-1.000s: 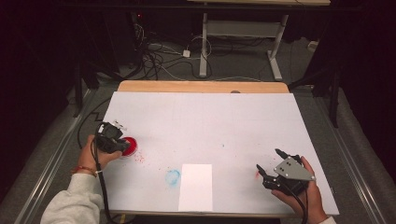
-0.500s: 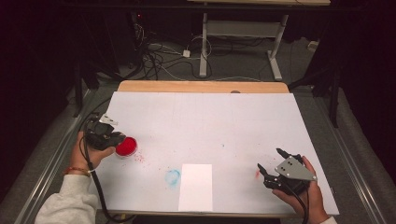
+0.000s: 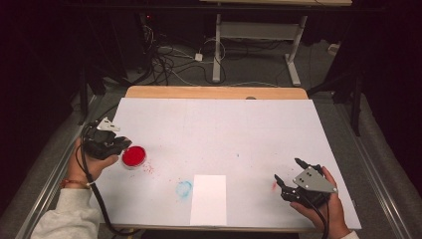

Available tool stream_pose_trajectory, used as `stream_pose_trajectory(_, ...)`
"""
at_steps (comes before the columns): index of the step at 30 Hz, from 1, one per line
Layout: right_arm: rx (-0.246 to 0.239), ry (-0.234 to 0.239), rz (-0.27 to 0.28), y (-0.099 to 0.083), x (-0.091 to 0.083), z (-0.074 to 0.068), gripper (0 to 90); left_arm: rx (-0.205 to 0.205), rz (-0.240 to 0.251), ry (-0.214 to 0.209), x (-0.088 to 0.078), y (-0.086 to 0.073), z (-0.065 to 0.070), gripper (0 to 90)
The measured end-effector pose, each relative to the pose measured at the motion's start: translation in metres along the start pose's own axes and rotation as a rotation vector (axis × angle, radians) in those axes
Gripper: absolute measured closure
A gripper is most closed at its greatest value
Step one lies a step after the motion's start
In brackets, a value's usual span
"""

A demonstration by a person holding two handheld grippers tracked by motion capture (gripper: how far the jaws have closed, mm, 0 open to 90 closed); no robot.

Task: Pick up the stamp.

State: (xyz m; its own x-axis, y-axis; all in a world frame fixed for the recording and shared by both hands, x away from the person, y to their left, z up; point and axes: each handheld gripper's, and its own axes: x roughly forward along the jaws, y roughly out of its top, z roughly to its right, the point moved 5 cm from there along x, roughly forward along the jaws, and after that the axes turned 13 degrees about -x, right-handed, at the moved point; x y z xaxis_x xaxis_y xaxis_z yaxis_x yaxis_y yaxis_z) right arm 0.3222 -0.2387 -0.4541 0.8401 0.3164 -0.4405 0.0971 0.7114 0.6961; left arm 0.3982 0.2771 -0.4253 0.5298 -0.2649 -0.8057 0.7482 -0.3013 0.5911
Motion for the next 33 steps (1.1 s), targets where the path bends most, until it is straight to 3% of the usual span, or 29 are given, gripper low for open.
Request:
stream_pose_trajectory(8,-0.007,0.002,0.013,0.001,-0.001,-0.001,22.3,0.002,-0.098,-0.022,0.036,-0.011,-0.004,73.6)
stream_pose_trajectory(17,-0.008,0.003,0.025,0.003,-0.002,-0.001,21.1,0.025,-0.184,-0.009,0.059,-0.020,-0.004,73.6)
stream_pose_trajectory(20,-0.006,0.004,0.026,0.003,-0.002,-0.001,21.0,0.001,-0.170,-0.027,0.060,-0.020,-0.006,73.6)
stream_pose_trajectory(31,-0.017,0.009,0.021,0.003,-0.001,-0.003,20.6,-0.019,-0.143,-0.029,0.063,-0.023,-0.006,73.7)
stream_pose_trajectory(33,-0.013,0.008,0.023,0.004,-0.001,-0.003,20.6,-0.031,-0.134,-0.045,0.064,-0.024,-0.007,73.7)
